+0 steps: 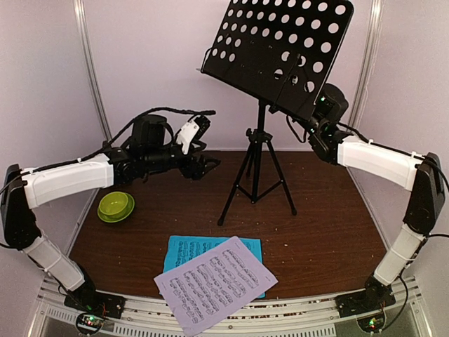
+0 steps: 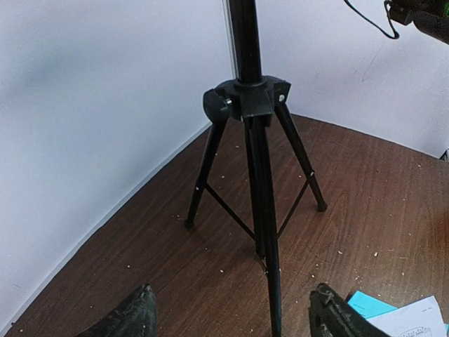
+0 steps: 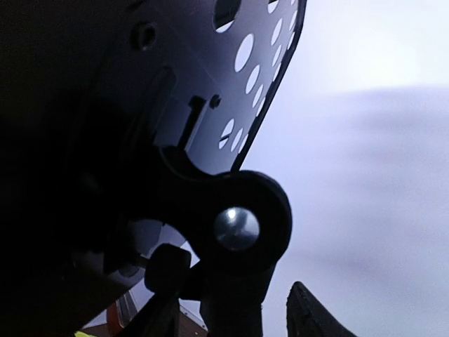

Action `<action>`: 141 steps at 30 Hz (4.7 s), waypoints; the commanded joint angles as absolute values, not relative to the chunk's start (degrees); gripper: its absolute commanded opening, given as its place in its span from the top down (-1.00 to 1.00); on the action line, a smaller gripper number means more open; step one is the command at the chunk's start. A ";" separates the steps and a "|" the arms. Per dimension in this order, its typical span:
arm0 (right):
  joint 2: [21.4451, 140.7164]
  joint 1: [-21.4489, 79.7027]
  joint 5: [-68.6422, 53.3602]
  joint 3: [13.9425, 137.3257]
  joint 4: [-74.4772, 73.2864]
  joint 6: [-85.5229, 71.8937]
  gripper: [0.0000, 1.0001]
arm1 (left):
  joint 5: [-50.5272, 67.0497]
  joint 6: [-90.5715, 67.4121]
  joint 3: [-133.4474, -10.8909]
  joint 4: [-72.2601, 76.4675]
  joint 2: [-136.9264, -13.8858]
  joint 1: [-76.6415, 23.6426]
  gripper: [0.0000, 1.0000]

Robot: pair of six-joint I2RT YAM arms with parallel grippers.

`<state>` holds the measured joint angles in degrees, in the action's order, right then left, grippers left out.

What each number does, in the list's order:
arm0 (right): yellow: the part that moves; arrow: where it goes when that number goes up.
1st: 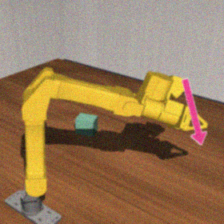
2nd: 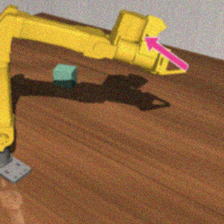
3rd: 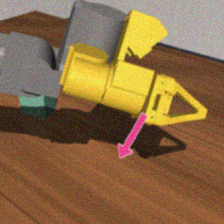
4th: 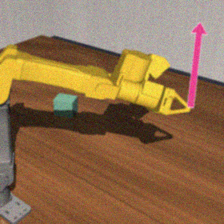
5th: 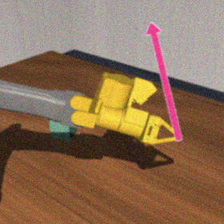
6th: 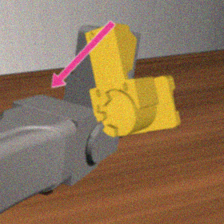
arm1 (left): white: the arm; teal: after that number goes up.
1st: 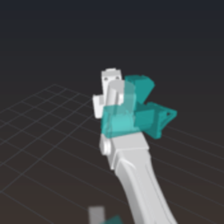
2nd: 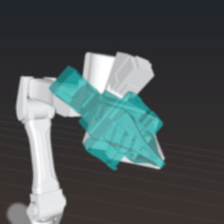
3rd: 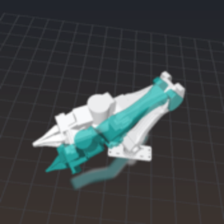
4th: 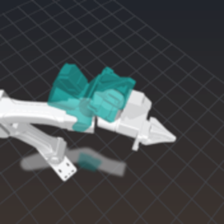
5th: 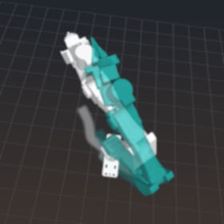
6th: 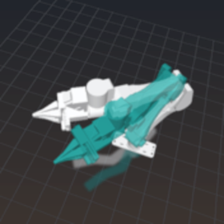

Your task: Set up the instrument practice props

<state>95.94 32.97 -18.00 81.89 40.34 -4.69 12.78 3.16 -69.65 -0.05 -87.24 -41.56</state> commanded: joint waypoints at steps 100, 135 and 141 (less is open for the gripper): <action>88.17 25.13 -10.91 57.68 -11.39 8.95 0.60 | 27.20 -6.78 -76.48 3.88 -112.35 -42.72 0.78; 96.25 25.14 -16.65 66.49 -14.19 25.03 0.54 | 25.40 -4.66 -72.47 1.65 -108.19 -42.54 1.00; 96.09 25.05 -16.97 66.13 -14.70 26.41 0.76 | 25.40 -4.58 -72.33 1.34 -108.11 -42.28 1.00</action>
<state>95.68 25.19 -17.85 65.36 -13.06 23.07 24.62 -5.08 -72.01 4.47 -109.60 -42.68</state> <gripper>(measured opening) 0.152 0.102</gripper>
